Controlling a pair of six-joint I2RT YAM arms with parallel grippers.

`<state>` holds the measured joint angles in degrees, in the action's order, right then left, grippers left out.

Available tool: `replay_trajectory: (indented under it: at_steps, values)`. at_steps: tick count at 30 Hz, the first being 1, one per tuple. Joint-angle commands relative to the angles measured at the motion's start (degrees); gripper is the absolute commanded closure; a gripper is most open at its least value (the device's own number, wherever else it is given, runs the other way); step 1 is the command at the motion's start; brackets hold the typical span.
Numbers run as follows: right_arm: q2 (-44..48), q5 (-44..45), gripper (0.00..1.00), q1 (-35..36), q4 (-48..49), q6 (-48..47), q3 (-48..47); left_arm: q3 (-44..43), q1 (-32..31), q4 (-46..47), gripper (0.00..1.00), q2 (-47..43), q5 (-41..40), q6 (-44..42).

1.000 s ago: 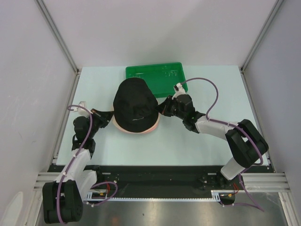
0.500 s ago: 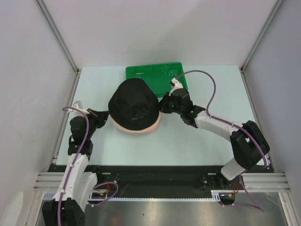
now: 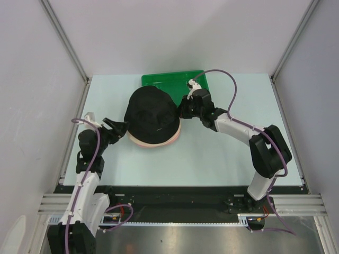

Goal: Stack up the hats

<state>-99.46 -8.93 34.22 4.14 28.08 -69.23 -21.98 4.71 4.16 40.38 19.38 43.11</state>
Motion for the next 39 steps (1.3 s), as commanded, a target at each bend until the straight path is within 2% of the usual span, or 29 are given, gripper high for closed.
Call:
replay_trajectory:
  at_steps: [1,4,13,16,17,19,20,24,28,33,36,39]
  values:
    - [-2.75,-3.20,1.00,-1.34,-0.71,-2.94,-2.66,0.08,2.31,16.26,0.22,3.73,4.26,4.33]
    - [-3.37,-4.25,1.00,-1.61,-0.89,-3.11,-3.80,2.72,3.29,23.84,0.23,6.11,7.16,7.77]
    - [-3.99,-4.69,1.00,-1.52,-1.51,-3.20,-4.95,4.22,3.29,31.07,0.25,9.98,12.52,8.48]
    - [-3.90,-4.69,1.00,-1.61,-1.77,-3.20,-4.95,4.57,3.29,34.94,0.33,12.25,14.19,10.32]
    - [-3.90,-4.69,1.00,-1.61,-2.03,-3.20,-4.95,4.75,3.29,35.82,0.44,12.79,14.20,10.76]
    - [-3.64,-4.61,1.00,-1.61,-2.21,-3.20,-4.86,5.10,3.29,38.01,0.56,14.54,14.20,12.17]
    - [-3.55,-4.43,1.00,-1.61,-2.47,-3.29,-4.77,5.10,3.29,39.50,0.70,15.16,14.20,13.04]
    - [-2.50,-3.82,1.00,-1.61,-3.09,-3.29,-4.16,4.93,3.29,40.40,0.98,17.45,13.41,13.49]
    - [-2.14,-3.38,1.00,-1.52,-3.88,-3.55,-3.81,4.49,3.29,35.75,1.00,17.98,8.23,12.44]
    - [-1.44,-1.27,1.00,-1.08,-7.83,-3.90,-3.63,0.02,3.29,17.92,1.00,18.15,-2.57,5.15]
    - [-0.91,0.05,1.00,-0.38,-9.41,-4.08,-3.54,-0.70,3.29,13.33,1.00,19.81,-6.79,3.56]
    - [-0.47,1.01,1.00,0.32,-11.17,-4.17,-3.11,-2.18,3.29,10.69,1.00,24.11,-7.69,2.51]
